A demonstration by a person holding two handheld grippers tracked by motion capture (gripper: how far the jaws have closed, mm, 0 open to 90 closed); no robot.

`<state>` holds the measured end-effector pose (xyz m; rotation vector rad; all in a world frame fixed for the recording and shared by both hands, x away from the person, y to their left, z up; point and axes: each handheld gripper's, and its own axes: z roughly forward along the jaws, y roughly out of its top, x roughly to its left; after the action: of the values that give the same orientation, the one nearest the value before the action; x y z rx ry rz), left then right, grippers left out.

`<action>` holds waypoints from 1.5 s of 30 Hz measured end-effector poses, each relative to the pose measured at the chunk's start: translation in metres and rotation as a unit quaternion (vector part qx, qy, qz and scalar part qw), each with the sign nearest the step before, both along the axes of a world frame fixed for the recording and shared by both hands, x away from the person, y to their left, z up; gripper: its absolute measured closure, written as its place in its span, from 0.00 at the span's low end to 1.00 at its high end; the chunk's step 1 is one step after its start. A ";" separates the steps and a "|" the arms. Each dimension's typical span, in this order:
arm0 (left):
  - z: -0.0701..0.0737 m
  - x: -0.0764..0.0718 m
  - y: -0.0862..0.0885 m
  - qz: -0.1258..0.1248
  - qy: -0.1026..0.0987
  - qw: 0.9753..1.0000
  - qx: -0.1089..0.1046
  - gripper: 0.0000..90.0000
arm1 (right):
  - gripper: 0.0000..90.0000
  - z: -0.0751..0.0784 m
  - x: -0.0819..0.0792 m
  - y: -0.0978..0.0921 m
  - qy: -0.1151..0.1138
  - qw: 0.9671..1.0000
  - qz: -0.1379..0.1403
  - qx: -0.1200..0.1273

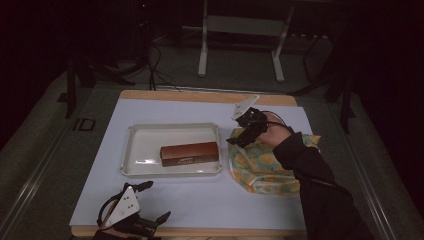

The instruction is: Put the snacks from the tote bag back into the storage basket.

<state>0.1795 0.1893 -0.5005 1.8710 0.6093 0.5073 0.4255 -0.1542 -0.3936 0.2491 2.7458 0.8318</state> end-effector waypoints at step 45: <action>0.000 0.001 -0.002 -0.001 0.002 1.000 0.002 0.00 | 0.15 -0.042 -0.032 -0.153 -0.057 0.940 -0.284 0.179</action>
<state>0.1805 0.1873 -0.5005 1.8774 0.6088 0.5039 0.3939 -0.3069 -0.4357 0.9741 2.2024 1.1099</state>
